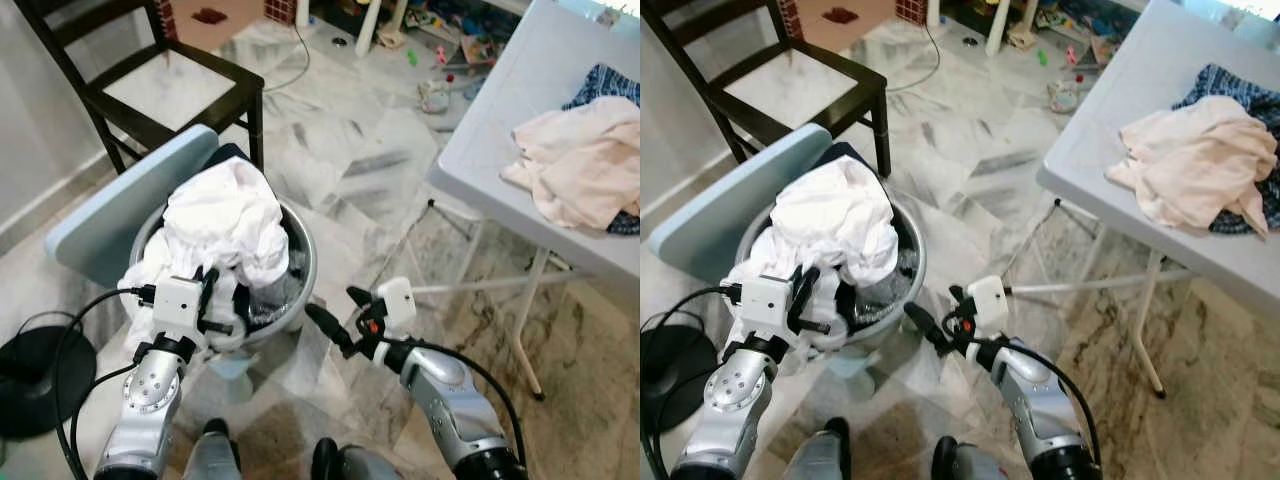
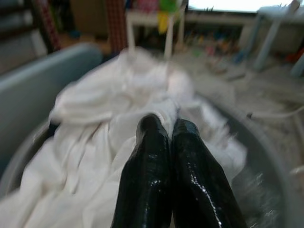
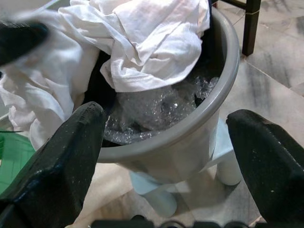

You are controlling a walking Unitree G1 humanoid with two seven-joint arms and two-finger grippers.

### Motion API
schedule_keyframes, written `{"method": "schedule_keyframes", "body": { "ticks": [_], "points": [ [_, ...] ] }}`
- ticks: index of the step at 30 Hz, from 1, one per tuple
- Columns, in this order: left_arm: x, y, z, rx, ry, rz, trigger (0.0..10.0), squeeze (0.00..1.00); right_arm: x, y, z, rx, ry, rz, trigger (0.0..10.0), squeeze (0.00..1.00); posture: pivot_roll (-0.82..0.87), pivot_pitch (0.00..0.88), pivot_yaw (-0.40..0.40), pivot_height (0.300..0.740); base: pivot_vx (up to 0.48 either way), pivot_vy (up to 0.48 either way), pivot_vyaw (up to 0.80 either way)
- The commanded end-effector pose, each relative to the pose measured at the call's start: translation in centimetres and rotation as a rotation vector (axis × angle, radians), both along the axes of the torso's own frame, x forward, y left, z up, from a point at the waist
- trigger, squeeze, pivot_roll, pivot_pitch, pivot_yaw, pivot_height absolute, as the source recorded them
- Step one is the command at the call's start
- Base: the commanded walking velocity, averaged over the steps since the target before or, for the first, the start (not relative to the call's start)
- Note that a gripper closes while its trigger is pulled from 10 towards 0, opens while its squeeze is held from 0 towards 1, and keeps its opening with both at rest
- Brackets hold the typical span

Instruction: Hang hanger

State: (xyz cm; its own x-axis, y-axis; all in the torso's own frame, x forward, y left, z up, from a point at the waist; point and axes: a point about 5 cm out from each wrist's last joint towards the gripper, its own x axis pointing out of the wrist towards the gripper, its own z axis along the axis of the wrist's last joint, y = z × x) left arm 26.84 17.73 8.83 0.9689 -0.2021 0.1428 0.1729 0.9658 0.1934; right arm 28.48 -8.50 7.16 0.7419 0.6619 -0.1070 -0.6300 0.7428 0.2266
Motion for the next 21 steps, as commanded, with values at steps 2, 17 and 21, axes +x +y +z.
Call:
{"method": "schedule_keyframes", "body": {
  "ticks": [2, 17, 21],
  "points": [
    [-1.0, -1.3, 1.3, 0.021, -0.084, -0.078, 0.0, 0.00, -0.1, -0.4, -0.4, -0.015, 0.007, -0.014, 10.0, 0.00, 0.20, 0.264, -0.160, 0.740, 0.000, 0.000, 0.00],
    [-4.4, -1.4, 0.5, 0.015, 0.052, -0.132, 0.0, 0.00, 0.0, 0.0, -0.6, -0.035, -0.001, 0.009, 10.0, 0.00, 0.22, 0.269, -0.167, 0.740, 0.000, 0.000, 0.00],
    [-4.9, -0.9, -2.1, -0.079, 0.217, -0.088, 0.0, 0.00, -0.2, 0.2, -0.7, -0.049, -0.003, 0.025, 10.0, 0.00, 0.22, 0.271, -0.169, 0.740, 0.000, 0.000, 0.00]
  ]
}}
